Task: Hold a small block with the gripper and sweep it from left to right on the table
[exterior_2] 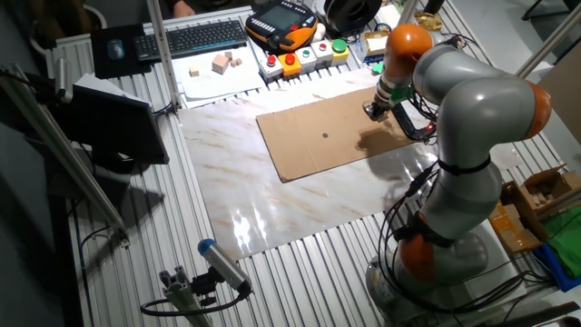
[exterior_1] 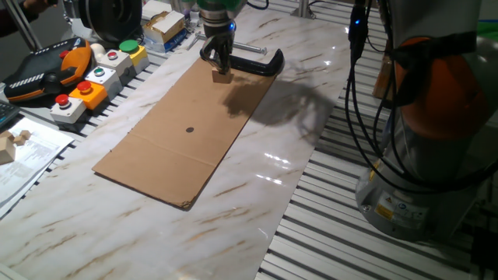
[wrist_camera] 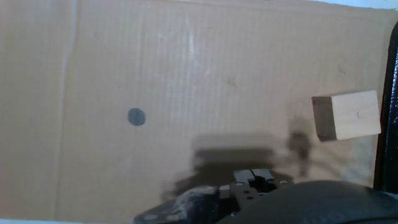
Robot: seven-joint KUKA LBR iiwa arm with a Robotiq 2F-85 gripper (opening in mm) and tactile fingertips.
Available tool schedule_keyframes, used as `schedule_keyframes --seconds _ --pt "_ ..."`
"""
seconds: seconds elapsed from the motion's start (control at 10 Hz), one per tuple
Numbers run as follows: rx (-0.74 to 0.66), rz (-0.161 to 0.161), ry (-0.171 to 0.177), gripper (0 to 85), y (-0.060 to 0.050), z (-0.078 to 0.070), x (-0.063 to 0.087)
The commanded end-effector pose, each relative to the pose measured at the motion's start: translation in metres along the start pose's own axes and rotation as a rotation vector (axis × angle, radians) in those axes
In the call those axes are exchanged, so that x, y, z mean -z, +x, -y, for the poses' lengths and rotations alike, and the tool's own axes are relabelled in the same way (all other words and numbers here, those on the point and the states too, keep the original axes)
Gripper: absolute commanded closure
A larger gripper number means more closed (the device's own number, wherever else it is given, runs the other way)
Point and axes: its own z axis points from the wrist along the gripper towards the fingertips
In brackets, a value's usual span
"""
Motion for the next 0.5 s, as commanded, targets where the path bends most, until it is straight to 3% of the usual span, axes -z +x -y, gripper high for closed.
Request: schedule_keyframes --seconds 0.0,0.2,0.4 --pt "0.007 -0.003 -0.007 84.3 -0.0004 -0.0002 -0.0011" --pt "0.023 0.001 -0.025 84.3 -0.0014 -0.0006 -0.0035" --pt "0.034 -0.014 -0.039 84.3 -0.0003 -0.0005 -0.0024"
